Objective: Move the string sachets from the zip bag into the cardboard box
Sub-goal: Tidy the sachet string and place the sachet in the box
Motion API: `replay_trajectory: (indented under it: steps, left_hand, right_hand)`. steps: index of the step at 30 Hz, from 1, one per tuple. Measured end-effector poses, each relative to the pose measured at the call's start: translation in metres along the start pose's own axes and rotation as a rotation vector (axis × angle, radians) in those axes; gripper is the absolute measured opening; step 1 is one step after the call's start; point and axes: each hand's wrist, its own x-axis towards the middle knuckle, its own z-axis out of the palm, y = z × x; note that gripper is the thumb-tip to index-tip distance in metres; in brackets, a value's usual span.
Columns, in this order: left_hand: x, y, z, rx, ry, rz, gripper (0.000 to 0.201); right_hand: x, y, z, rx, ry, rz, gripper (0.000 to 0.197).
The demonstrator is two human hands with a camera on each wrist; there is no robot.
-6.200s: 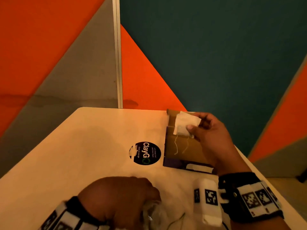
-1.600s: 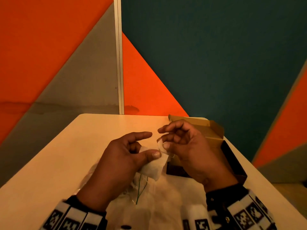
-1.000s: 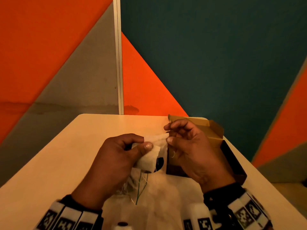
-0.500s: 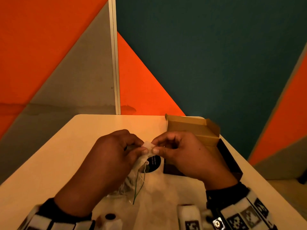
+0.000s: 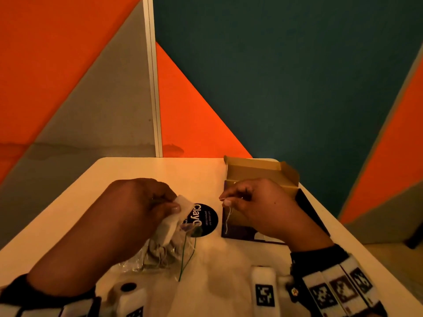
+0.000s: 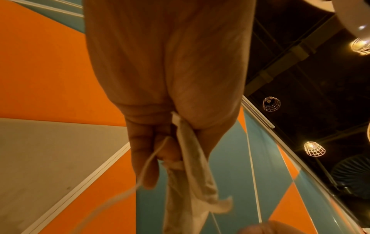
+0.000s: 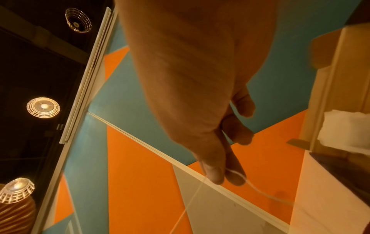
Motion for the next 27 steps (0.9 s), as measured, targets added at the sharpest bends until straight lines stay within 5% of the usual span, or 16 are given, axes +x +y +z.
replay_trajectory:
  steps: [8, 16, 20, 27]
  left_hand:
    - [0.000, -0.005, -0.004, -0.032, -0.044, -0.037, 0.023]
    - [-0.002, 0.006, 0.008, -0.003, -0.123, -0.006, 0.019]
    - [-0.002, 0.007, 0.008, 0.021, -0.145, -0.008, 0.015]
    - [0.000, -0.006, 0.004, -0.093, -0.184, -0.069, 0.007]
  right_hand:
    - [0.003, 0.011, 0.005, -0.177, -0.012, 0.111, 0.019]
    - [-0.009, -0.023, 0.019, 0.107, -0.210, -0.118, 0.032]
    - [-0.006, -0.022, 0.027, 0.097, -0.186, -0.150, 0.015]
    - [-0.005, -0.009, 0.005, 0.223, -0.111, -0.091, 0.014]
